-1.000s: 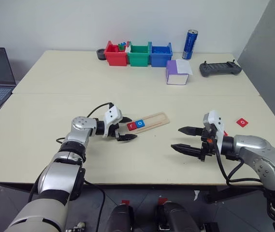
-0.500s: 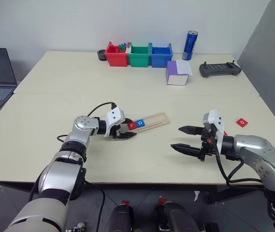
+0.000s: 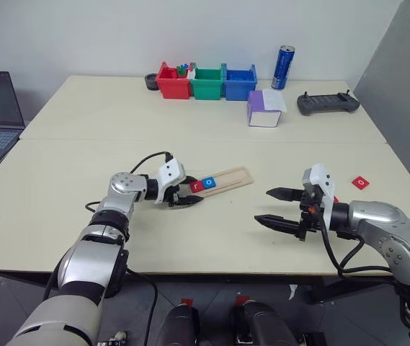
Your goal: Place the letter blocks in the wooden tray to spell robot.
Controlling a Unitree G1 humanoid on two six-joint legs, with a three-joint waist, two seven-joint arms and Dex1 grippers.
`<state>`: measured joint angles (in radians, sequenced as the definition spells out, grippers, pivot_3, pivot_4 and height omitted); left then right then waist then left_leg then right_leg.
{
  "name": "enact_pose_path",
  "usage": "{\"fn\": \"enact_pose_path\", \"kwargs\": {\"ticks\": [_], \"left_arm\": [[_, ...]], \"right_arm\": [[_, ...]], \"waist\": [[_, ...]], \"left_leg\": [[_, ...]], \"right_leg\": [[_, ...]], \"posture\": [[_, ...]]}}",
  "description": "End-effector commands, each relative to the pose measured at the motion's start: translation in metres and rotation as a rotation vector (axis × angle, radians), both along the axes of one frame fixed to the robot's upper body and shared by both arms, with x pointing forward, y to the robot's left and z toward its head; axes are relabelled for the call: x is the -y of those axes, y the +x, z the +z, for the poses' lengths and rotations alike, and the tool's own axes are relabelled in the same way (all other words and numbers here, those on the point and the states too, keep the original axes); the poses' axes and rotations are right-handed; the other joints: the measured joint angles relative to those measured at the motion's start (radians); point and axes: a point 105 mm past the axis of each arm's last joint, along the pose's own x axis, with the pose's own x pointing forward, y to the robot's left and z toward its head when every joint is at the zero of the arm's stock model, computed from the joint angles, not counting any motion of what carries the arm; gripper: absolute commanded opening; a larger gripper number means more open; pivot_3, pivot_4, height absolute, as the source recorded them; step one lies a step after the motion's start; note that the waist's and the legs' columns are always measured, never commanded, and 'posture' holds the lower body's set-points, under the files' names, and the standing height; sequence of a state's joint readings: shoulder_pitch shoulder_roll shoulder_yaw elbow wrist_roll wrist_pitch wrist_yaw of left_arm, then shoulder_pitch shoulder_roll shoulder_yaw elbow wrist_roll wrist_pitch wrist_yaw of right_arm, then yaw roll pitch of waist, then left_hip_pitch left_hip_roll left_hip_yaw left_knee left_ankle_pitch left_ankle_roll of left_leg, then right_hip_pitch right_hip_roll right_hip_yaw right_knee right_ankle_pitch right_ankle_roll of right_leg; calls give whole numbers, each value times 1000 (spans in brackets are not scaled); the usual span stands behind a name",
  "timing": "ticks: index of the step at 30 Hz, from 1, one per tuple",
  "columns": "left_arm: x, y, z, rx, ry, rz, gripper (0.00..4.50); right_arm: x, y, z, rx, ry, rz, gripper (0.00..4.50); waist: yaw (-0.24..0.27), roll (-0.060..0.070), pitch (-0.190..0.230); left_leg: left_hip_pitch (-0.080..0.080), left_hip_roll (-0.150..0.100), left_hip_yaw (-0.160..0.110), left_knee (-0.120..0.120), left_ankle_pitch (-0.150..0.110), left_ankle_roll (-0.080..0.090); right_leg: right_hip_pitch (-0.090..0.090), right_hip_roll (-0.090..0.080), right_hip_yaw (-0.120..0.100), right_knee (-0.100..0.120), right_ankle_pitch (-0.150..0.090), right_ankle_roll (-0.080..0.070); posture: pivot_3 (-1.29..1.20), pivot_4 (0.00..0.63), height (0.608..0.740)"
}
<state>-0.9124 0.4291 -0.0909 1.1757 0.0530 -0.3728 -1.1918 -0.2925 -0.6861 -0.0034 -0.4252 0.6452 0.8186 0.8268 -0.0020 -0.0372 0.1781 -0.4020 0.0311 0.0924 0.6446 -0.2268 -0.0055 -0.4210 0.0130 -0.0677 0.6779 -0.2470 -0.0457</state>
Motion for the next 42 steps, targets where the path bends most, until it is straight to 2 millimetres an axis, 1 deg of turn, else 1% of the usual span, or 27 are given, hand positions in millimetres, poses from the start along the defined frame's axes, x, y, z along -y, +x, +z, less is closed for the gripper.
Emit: {"fn": "enact_pose_path", "kwargs": {"ticks": [1,3,5,8,11,13,14,16,18,21,25,28,32,39,42], "left_arm": [[0,3,11,32,-23,-4,2716],[0,1,12,44,-11,-32,2716],[2,-3,13,62,7,-71,2716],[8,-12,12,76,18,-155,2716],[14,-18,11,89,37,-212,2716],[20,-23,8,105,61,-259,2716],[23,-25,8,109,67,-273,2716],[34,-26,10,125,62,-298,2716],[43,-27,14,136,53,-310,2716],[57,-29,17,149,61,-346,2716],[76,-40,19,142,55,-416,2716],[85,-53,16,113,47,-466,2716],[95,-61,13,89,22,-461,2716],[101,-71,14,82,11,-448,2716],[97,-75,11,77,17,-426,2716]], "right_arm": [[-1,0,9,47,-6,14,4500],[2,0,10,53,-11,6,4500],[9,-5,10,51,-32,16,4500],[25,-13,8,38,-79,7,4500],[47,-13,8,39,-116,-52,4500],[64,-15,9,36,-150,-99,4500],[70,-16,9,35,-161,-111,4500],[83,-22,9,19,-186,-142,4500],[93,-29,8,5,-205,-156,4500],[107,-40,1,-27,-241,-185,4500],[110,-52,1,-33,-227,-194,4500],[110,-54,1,-30,-228,-200,4500],[103,-53,0,-25,-223,-187,4500],[93,-52,2,-17,-215,-154,4500],[91,-51,2,-18,-216,-146,4500]], "waist": [[0,0,0],[0,0,0],[0,0,0],[2,0,0],[3,-1,0],[3,-1,0],[3,-1,0],[3,-1,0],[5,-1,1],[7,-1,1],[2,-1,1],[-1,-1,1],[0,-1,1],[1,-1,1],[2,-1,1]], "left_leg": [[0,0,0,0,0,0],[0,0,0,0,0,0],[0,0,0,0,0,0],[-2,0,-1,0,0,0],[-3,0,-1,0,-1,1],[-3,0,-1,0,-1,2],[-3,-1,-1,0,-1,2],[-3,-1,-1,0,-1,2],[-3,-1,-2,0,-1,2],[-4,-1,-3,1,-1,2],[-5,-1,-4,0,-1,2],[-5,-1,-4,0,-1,2],[-5,-1,-6,0,-1,2],[-8,-1,-8,0,-1,2],[-9,-1,-8,0,-2,3]], "right_leg": [[0,0,0,0,0,0],[0,0,0,0,0,0],[0,0,0,0,0,0],[0,0,-1,-2,0,0],[-1,0,-1,-4,0,0],[-1,0,-1,-4,0,0],[0,0,-1,-4,0,0],[0,0,-1,-4,0,0],[0,0,-1,-4,0,0],[0,0,-3,-5,0,1],[0,0,-3,-6,0,2],[0,0,-3,-6,0,3],[0,1,-4,-6,0,3],[1,1,-6,-13,2,6],[1,1,-6,-14,2,6]], "posture": [[0,150,740],[0,150,740],[0,150,740],[0,150,740],[0,150,740],[0,150,740],[0,150,740],[0,150,740],[0,150,740],[0,150,740],[0,150,740],[0,150,740],[0,150,740],[0,150,740],[0,150,740]]}}
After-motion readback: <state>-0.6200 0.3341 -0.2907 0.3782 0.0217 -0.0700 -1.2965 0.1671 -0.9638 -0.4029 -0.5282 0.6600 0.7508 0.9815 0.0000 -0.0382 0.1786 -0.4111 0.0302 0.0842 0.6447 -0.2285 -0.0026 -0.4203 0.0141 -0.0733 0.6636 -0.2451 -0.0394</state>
